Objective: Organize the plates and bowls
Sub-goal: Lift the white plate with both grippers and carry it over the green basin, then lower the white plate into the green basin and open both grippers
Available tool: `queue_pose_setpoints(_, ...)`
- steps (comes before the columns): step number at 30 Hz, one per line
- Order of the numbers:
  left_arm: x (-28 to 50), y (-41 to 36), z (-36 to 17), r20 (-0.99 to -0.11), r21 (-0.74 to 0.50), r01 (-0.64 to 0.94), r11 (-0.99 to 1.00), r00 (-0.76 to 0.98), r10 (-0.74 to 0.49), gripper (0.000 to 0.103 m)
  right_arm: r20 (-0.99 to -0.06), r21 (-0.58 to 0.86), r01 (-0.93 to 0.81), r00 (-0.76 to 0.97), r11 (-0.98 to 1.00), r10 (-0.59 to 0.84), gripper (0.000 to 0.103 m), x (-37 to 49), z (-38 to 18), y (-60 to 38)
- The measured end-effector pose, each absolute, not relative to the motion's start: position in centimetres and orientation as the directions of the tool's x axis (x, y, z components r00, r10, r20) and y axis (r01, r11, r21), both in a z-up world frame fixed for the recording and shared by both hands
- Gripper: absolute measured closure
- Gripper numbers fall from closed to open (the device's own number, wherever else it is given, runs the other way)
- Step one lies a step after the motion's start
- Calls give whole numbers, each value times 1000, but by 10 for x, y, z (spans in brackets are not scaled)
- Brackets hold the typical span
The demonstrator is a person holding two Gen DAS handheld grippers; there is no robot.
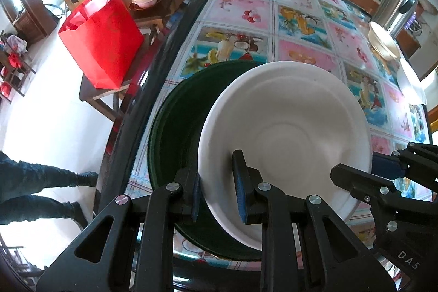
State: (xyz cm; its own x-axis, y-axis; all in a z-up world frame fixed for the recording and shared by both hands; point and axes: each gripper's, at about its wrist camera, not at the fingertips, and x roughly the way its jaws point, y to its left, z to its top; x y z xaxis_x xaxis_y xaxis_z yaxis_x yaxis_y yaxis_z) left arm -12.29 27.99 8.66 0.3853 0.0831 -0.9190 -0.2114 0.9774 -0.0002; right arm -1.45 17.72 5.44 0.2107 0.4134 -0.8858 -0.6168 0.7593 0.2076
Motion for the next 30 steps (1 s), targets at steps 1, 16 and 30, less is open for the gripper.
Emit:
queue_pose_setpoints(1,-122,280,85,-920,-1,-210,978,383,81,82,-888,207,-616,208,760,410,80,-14,53,177)
queue_pose_setpoints(16,-117,277,67,-922,42,-207,977,369,118,82,-899,197,-598,206,777,387,79,-4,46,173)
queue_pose_setpoints(30,-118,279,78,-896,43,-221,974,422,135,55,-907,201,-601,185,773,379,68,-4,42,170)
